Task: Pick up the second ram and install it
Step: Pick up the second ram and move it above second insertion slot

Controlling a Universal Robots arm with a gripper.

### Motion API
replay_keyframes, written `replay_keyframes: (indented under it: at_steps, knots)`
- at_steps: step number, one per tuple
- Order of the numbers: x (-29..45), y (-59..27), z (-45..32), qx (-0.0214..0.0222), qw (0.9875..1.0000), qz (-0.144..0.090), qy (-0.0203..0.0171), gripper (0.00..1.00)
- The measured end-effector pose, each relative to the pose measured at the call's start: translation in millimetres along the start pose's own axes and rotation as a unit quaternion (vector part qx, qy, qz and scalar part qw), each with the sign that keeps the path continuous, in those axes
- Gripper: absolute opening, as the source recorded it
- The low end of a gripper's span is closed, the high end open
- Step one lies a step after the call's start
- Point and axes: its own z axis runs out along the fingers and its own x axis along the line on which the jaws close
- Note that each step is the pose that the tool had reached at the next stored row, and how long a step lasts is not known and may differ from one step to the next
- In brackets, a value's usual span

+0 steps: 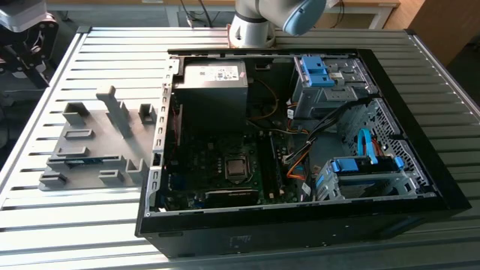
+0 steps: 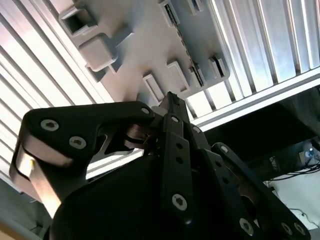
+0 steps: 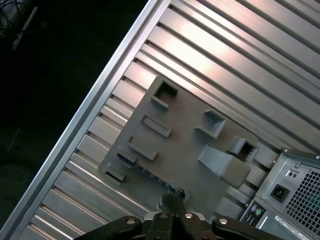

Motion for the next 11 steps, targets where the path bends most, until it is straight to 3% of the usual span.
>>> replay_keyframes:
  at_steps: [5, 11]
  knots:
    - [1.6, 1.0, 0.4, -0.0002, 0.9996, -0.029, 0.0004, 0.11]
    - [3.6, 2.3, 0.8, -0.0004, 0.9981, -0.061, 0.0008, 0.11]
